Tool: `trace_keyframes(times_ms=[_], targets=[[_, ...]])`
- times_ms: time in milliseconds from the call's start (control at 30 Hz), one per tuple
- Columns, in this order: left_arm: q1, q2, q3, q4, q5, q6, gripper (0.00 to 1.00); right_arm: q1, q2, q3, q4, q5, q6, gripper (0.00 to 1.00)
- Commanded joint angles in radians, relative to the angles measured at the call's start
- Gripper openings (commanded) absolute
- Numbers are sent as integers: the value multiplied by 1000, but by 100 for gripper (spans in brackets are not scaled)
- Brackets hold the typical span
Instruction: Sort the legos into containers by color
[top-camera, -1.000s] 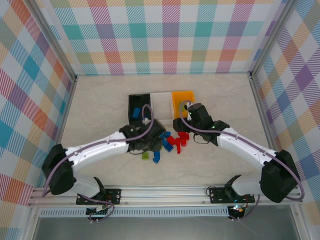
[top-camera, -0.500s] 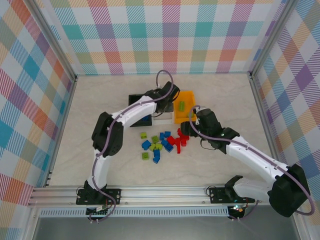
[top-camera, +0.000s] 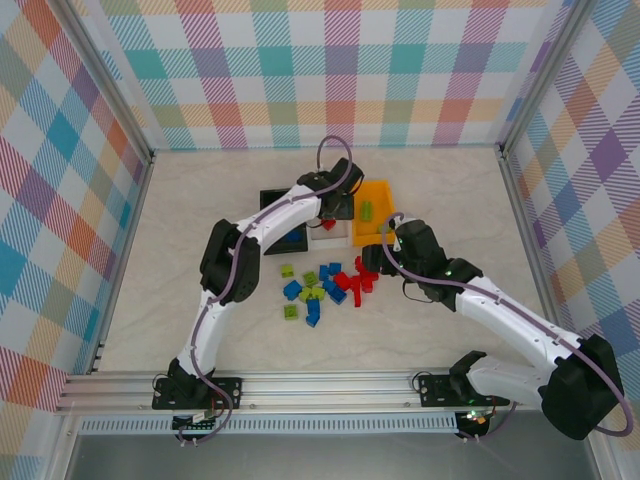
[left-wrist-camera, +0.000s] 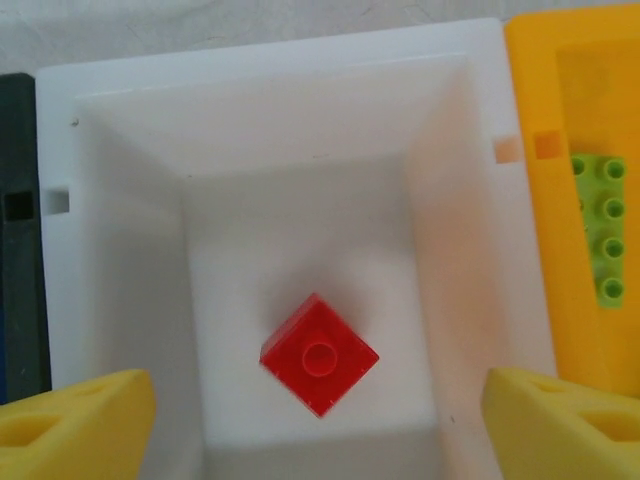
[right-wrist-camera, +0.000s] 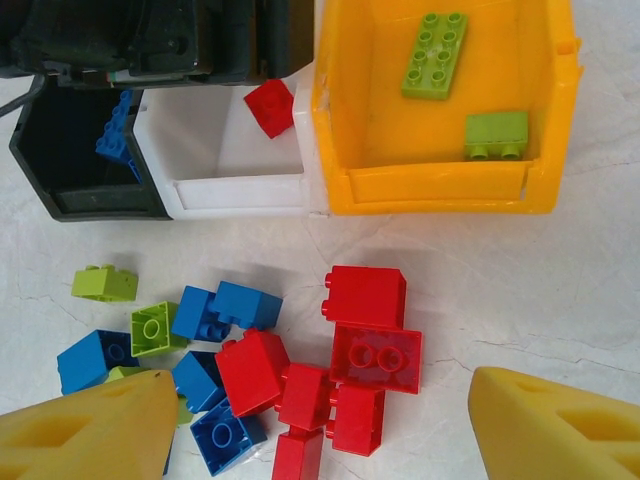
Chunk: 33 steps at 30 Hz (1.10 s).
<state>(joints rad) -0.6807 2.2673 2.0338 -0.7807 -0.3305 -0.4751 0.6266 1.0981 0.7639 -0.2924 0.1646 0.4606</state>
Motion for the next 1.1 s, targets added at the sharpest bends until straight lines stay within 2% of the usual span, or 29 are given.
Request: trace_keyframes(times_ms=[0,167,300,433,667,867,967,1067], targets=[[-18,-131,-39,13,20,3,90,-7,-21,-3,2,-5,13,78],[-67,-353,-227,112,54,-12,100,-8,-9,3,-5,-25,6,80],[-123,-579,-445,194,62,-30,100,-8,7,-2,-4,-51,5,80],[-172,-830,-739,266,19,-77,100,-7,34,-8,-7,-98,1,80],[-175,-1183,-1162,241,-67,-226,100,28,99,-30,-59,-180,-11,78],[-174,-1399,-1352,146,-169,-325,100,112,192,-32,-113,-199,-2,74],[-173,-1463,-1396,133,-196,-351,100,146,256,-30,-98,-172,16,68],[-171,-1479,-1403,130,-211,-360,100,180,322,-13,-86,-91,43,64]])
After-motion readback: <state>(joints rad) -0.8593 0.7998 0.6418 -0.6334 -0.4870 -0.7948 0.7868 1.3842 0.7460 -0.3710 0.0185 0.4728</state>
